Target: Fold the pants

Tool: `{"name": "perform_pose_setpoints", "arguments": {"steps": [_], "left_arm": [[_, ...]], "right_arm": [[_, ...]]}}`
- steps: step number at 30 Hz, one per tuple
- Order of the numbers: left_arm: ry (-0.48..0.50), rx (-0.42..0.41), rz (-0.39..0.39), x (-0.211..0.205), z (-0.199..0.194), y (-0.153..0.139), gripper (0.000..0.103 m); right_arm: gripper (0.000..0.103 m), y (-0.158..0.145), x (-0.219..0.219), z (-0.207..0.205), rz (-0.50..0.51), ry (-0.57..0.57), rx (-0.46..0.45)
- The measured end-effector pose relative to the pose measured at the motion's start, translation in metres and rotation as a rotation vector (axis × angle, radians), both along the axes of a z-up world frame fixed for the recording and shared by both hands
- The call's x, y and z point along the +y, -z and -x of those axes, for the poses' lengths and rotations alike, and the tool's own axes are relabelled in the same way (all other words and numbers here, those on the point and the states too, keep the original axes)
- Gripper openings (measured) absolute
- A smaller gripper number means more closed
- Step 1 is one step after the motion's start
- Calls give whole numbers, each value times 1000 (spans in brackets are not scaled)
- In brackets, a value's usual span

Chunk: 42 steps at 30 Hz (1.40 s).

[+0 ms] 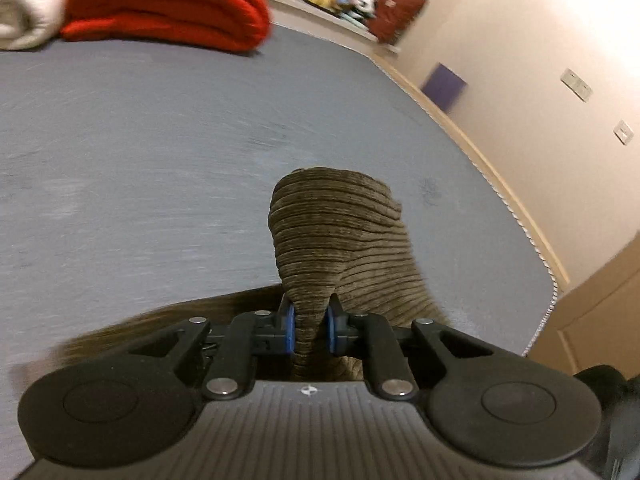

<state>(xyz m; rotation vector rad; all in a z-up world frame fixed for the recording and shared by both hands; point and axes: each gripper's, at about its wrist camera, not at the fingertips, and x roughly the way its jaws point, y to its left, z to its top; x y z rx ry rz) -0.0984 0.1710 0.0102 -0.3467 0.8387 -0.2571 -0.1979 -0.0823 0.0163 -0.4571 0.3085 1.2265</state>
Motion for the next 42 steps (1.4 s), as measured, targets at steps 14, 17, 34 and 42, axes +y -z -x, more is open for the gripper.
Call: {"name": "perform_pose_setpoints", "arguments": {"steps": [14,17,34,42], "left_arm": [[-389,260,58,116,45,41,102],[-376,334,139,123,40,67,102],[-217,78,99,33,-22,32,53],[-107,-106,174,-44,-96,-7,57]], "right_arm": [[85,70,-31,-172,-80,514,745],[93,95,-21,-196,-93,506,922],[46,59,-52,-214,-198,592,811],[50,-8,-136,-269,-280,624,596]]}}
